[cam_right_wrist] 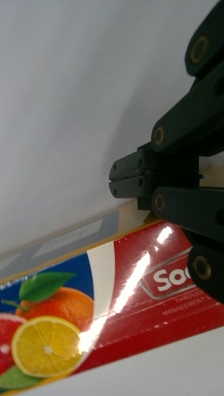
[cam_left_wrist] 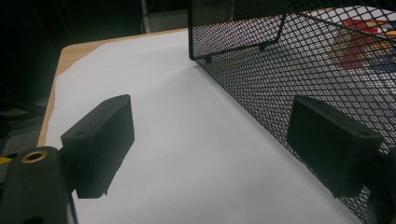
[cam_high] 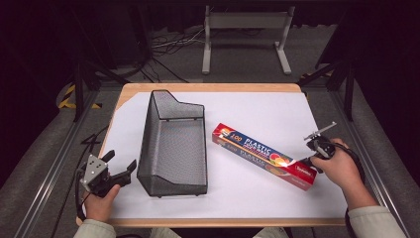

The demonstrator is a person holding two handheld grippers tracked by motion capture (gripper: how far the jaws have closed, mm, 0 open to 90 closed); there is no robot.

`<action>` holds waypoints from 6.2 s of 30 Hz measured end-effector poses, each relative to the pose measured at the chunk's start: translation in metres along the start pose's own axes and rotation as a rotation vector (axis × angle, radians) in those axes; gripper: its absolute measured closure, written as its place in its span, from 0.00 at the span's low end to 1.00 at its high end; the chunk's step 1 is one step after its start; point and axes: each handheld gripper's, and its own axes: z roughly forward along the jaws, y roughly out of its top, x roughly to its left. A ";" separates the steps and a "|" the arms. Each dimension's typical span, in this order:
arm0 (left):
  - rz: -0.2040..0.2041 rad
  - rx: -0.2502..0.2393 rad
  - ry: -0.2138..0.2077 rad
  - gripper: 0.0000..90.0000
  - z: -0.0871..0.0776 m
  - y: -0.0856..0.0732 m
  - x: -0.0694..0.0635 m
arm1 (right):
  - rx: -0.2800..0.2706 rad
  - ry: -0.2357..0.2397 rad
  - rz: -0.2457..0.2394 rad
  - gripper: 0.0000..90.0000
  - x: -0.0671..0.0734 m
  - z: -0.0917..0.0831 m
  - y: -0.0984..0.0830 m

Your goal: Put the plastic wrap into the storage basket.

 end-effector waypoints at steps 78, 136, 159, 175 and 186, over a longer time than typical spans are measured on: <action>0.002 -0.007 0.011 0.18 -0.008 -0.003 0.001 | -0.577 0.058 -0.281 0.16 0.107 0.013 0.063; -0.001 -0.001 0.010 0.18 -0.007 -0.005 0.001 | -0.099 -0.035 -0.232 0.44 0.104 0.038 0.072; 0.003 -0.005 0.013 0.18 -0.009 -0.004 0.001 | -0.158 0.006 -0.141 0.44 0.111 -0.008 0.086; -0.001 -0.016 0.010 0.17 -0.015 -0.005 0.001 | -0.169 0.021 -0.152 0.44 0.143 -0.016 0.113; -0.003 -0.019 0.022 0.17 -0.022 -0.007 0.002 | -0.177 0.036 -0.182 0.44 0.180 -0.016 0.140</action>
